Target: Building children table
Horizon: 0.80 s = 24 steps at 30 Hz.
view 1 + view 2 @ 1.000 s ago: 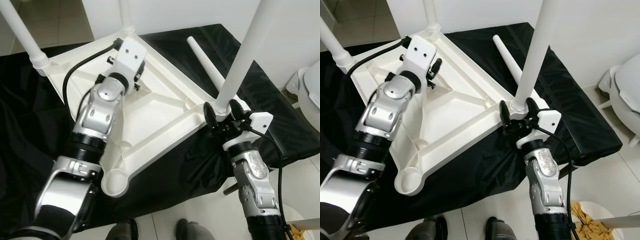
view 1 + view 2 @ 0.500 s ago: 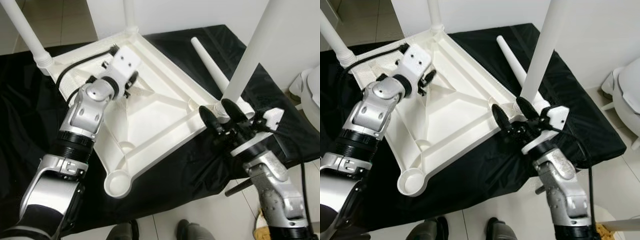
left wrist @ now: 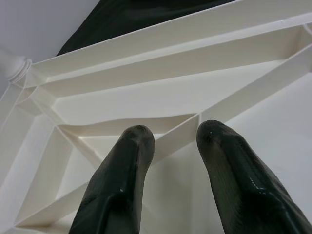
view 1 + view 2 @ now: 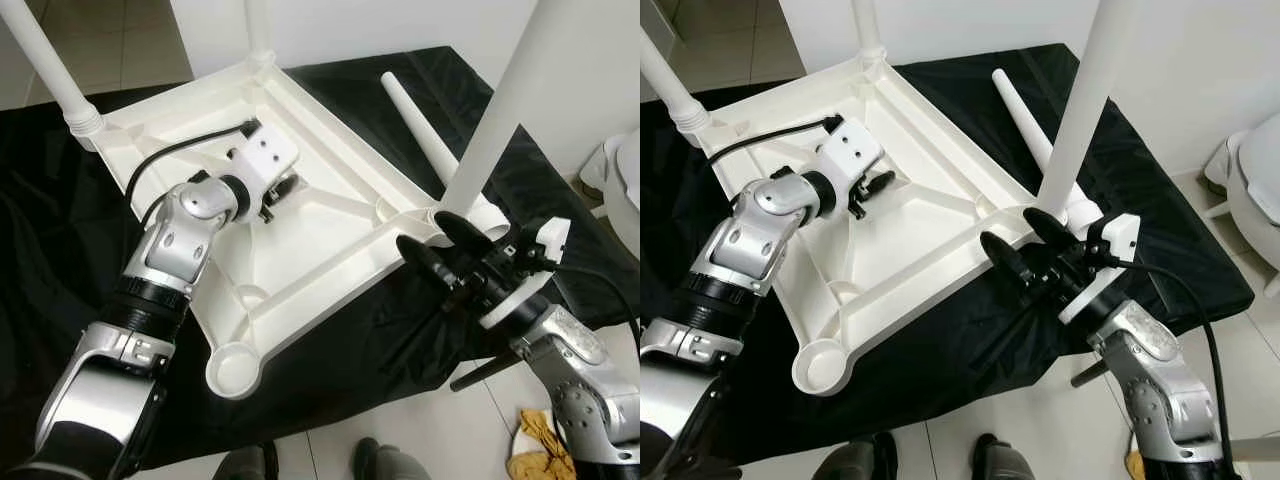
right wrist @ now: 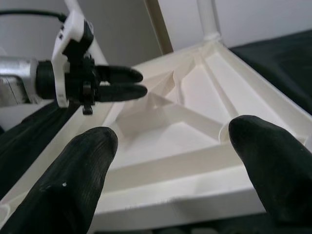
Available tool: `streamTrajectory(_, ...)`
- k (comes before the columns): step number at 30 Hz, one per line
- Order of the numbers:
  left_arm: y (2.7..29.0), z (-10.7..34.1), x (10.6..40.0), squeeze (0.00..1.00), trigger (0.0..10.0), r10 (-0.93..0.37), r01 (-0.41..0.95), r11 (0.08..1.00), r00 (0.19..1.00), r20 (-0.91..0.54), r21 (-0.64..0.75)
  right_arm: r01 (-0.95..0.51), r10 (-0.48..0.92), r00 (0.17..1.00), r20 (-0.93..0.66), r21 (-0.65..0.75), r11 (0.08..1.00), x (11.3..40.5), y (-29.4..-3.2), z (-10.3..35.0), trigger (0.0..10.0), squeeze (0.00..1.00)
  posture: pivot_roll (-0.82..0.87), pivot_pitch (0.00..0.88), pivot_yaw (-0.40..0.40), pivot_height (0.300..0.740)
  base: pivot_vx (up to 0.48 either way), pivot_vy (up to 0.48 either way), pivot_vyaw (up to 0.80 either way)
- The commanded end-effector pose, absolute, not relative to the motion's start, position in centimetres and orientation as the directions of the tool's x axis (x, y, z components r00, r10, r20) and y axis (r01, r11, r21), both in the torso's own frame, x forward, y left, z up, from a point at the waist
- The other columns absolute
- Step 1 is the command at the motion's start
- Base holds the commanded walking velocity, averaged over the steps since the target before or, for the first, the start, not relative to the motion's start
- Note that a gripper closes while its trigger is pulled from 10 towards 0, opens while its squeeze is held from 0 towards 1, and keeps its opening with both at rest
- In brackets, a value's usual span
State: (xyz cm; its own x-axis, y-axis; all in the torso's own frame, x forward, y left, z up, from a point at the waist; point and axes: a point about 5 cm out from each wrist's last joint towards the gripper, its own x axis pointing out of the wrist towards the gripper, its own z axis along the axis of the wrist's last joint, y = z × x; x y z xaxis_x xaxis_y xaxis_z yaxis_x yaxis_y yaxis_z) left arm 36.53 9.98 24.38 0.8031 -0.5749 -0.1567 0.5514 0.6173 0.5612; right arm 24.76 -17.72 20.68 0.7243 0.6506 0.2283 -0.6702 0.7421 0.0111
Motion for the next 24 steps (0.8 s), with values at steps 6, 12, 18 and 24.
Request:
streamTrajectory(6, 9.2, 23.4, 35.9, 0.0, 10.0, -0.613, 0.602, 0.571, 0.765, -0.198, 0.558, -0.712, 0.698, 0.693, 0.183, 0.021, 0.702, 23.6, -17.5, 20.4, 10.0, 0.0, -0.06, 0.19, 0.07, 0.74, 0.0, 0.0, 0.0)
streamTrajectory(12, 8.3, 22.1, 36.0, 0.0, 10.0, -0.617, 0.628, 0.546, 0.749, -0.241, 0.555, -0.755, 0.748, 0.653, 0.117, 0.029, 0.655, 22.1, -17.2, 19.6, 10.0, 0.0, -0.08, 0.196, 0.077, 0.74, 0.0, 0.0, 0.0)
streamTrajectory(18, 8.1, 21.3, 36.5, 0.0, 10.0, -0.585, 0.619, 0.56, 0.766, -0.267, 0.55, -0.769, 0.763, 0.638, 0.104, 0.035, 0.638, 21.5, -16.9, 19.4, 10.0, 0.0, -0.08, 0.199, 0.083, 0.74, 0.0, 0.0, 0.0)
streamTrajectory(24, 8.5, 20.5, 37.5, 0.0, 10.0, -0.51, 0.583, 0.601, 0.806, -0.299, 0.546, -0.782, 0.778, 0.622, 0.087, 0.041, 0.621, 20.7, -16.6, 19.2, 10.0, 0.0, -0.1, 0.202, 0.092, 0.74, 0.0, 0.0, 0.0)
